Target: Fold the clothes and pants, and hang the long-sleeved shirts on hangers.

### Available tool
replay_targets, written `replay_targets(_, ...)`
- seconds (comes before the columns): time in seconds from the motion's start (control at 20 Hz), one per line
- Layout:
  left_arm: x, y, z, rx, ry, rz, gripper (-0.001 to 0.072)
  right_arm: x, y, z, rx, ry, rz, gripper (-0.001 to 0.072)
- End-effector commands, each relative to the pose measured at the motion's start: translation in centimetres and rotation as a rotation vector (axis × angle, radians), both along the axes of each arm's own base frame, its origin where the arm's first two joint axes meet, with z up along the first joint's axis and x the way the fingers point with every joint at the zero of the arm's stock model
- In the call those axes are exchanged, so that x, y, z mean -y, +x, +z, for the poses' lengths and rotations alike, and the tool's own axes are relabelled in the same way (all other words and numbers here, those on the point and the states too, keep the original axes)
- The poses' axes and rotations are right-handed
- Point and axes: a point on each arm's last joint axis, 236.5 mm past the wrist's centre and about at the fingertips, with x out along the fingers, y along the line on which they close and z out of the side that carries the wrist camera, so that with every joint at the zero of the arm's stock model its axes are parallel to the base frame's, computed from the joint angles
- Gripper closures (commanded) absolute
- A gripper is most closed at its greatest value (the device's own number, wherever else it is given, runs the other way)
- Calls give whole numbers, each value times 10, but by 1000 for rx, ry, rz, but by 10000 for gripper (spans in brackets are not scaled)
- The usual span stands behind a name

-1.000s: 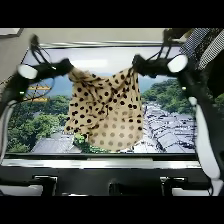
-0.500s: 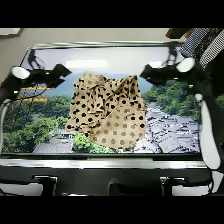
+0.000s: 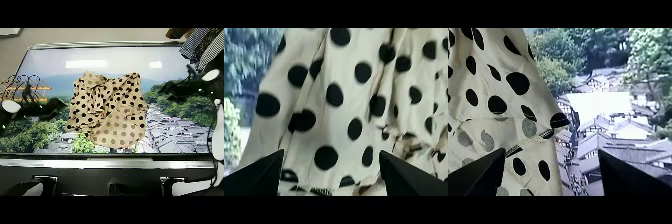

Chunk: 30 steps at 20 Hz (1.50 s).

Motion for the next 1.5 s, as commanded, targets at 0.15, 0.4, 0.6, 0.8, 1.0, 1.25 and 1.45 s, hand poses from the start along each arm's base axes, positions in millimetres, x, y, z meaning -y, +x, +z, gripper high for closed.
replay_targets(0.15, 34, -38, -29, -57, -27, -70, 17, -51, 13, -78, -79, 125, 30, 47)
replay_targets(0.4, 60, -50, -36, -78, -23, -152, 17, -77, 9, -88, -98, 159, 69, 367)
replay_targets(0.6, 98, -73, -56, -155, -41, -254, 18, -69, 1, -71, -87, 108, 103, 692)
replay_targets(0.8, 129, -93, -75, -202, -27, -336, 18, -61, -3, -45, -53, 58, 114, 692)
replay_targets(1.0, 137, -84, -87, -189, -13, -292, 208, -68, -11, -29, -70, 84, 123, 692)
replay_targets(1.25, 103, 11, 4, 107, -19, -217, 694, -72, 25, 65, 194, 112, 55, 693)
replay_targets(1.45, 36, 92, 208, 552, 68, -125, 694, -54, 58, 260, 686, 50, -48, 693)
